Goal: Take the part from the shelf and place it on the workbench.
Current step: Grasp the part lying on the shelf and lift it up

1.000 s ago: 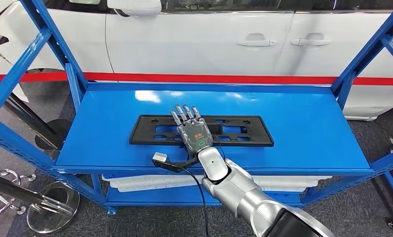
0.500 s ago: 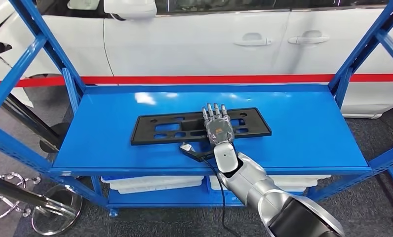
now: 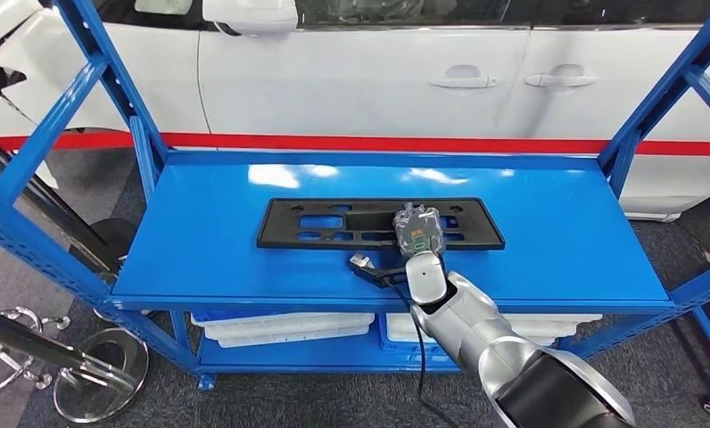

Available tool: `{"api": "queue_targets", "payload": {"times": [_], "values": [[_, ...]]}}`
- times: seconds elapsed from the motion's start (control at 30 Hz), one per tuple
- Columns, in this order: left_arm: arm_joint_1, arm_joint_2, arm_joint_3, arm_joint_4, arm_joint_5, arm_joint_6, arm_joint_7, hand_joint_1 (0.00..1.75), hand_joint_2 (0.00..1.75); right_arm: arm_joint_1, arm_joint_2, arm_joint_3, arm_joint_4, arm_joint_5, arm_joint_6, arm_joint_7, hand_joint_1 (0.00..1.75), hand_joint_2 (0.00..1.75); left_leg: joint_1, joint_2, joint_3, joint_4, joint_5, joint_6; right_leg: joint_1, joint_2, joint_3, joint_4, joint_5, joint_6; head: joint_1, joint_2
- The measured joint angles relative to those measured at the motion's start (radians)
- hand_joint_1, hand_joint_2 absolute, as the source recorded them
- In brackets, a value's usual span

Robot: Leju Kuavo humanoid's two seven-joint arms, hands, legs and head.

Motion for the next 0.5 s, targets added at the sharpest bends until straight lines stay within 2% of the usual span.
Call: {"api": "queue_targets", "payload": {"times": [0.03, 0.07, 0.1, 0.13, 0.17, 0.23, 0.27, 0.3, 0.37, 0.43, 0.5], "values": [[0.000, 0.000, 0.000, 0.000, 0.001, -0.003, -0.004, 0.00, 0.00, 0.001, -0.002, -0.003, 0.001, 0.000, -0.007, -0.006, 1.75, 1.75, -0.001, 0.001, -0.003, 0.000, 0.002, 0.003, 0.000, 0.000, -0.029, 0.065, -0.037, 0.003, 0.000, 0.000], [0.001, 0.000, 0.000, 0.000, 0.003, -0.005, -0.008, 0.00, 0.44, 0.003, -0.004, -0.007, 0.002, 0.000, -0.015, -0.013, 1.75, 1.75, -0.001, 0.002, -0.006, 0.000, 0.003, 0.005, 0.000, 0.000, -0.062, 0.137, -0.070, 0.006, 0.000, 0.000], [0.002, 0.000, 0.000, 0.000, 0.004, -0.007, -0.012, 0.00, 0.87, 0.006, -0.005, -0.010, 0.003, 0.001, -0.023, -0.018, 1.75, 1.75, -0.002, 0.003, -0.007, 0.000, 0.003, 0.006, 0.000, 0.000, -0.088, 0.193, -0.089, 0.007, 0.000, 0.000], [0.003, 0.000, 0.000, 0.000, 0.005, -0.007, -0.017, 0.00, 1.31, 0.009, -0.006, -0.013, 0.003, 0.001, -0.031, -0.023, 1.75, 1.75, -0.003, 0.004, -0.008, 0.000, 0.003, 0.006, 0.000, 0.000, -0.098, 0.216, -0.089, 0.006, 0.000, 0.000], [0.004, 0.000, 0.000, 0.000, 0.005, -0.007, -0.022, 0.00, 1.75, 0.011, -0.006, -0.017, 0.003, 0.001, -0.037, -0.027, 1.75, 1.75, -0.003, 0.004, -0.007, 0.000, 0.003, 0.005, 0.000, 0.000, -0.088, 0.198, -0.068, 0.003, 0.000, 0.000], [0.004, 0.000, 0.000, 0.000, 0.005, -0.007, -0.034, 0.00, 1.75, 0.012, -0.006, -0.023, 0.003, 0.001, -0.047, -0.034, 1.75, 1.75, -0.004, 0.003, -0.004, 0.000, 0.001, 0.003, 0.003, 0.000, -0.023, 0.066, 0.003, -0.008, 0.000, 0.000], [0.004, 0.000, 0.000, 0.000, 0.005, -0.005, -0.039, 0.00, 1.75, 0.011, -0.006, -0.025, 0.003, 0.002, -0.050, -0.037, 1.75, 1.75, -0.006, 0.002, -0.003, 0.002, -0.001, 0.000, 0.005, 0.000, 0.011, -0.004, 0.029, -0.015, 0.000, 0.000], [0.003, 0.000, 0.000, 0.000, 0.005, -0.003, -0.044, 0.00, 1.75, 0.011, -0.005, -0.026, 0.003, 0.003, -0.054, -0.040, 1.75, 1.75, -0.008, 0.002, -0.004, 0.003, -0.002, -0.004, 0.008, 0.000, 0.032, -0.051, 0.042, -0.020, 0.000, 0.000], [0.002, -0.001, -0.001, 0.000, 0.004, 0.004, -0.050, 0.00, 1.75, 0.011, -0.005, -0.030, 0.002, 0.003, -0.062, -0.046, 1.75, 1.75, -0.011, 0.002, -0.006, 0.004, -0.004, -0.014, 0.012, 0.000, 0.042, -0.077, 0.042, -0.026, 0.000, 0.000], [0.001, 0.000, -0.001, 0.001, 0.002, 0.014, -0.051, 0.00, 1.75, 0.012, -0.004, -0.038, 0.001, -0.002, -0.074, -0.053, 1.75, 1.75, -0.009, 0.001, -0.009, 0.011, -0.011, -0.024, 0.008, -0.003, 0.044, -0.083, 0.045, -0.035, 0.000, 0.000], [0.000, 0.000, -0.002, 0.001, 0.000, 0.022, -0.051, 0.00, 1.75, 0.013, -0.002, -0.049, 0.000, -0.014, -0.097, -0.065, 1.75, 1.75, -0.006, 0.001, -0.035, 0.070, -0.052, -0.034, 0.002, -0.008, 0.047, -0.091, 0.050, -0.045, 0.000, 0.000]]}}
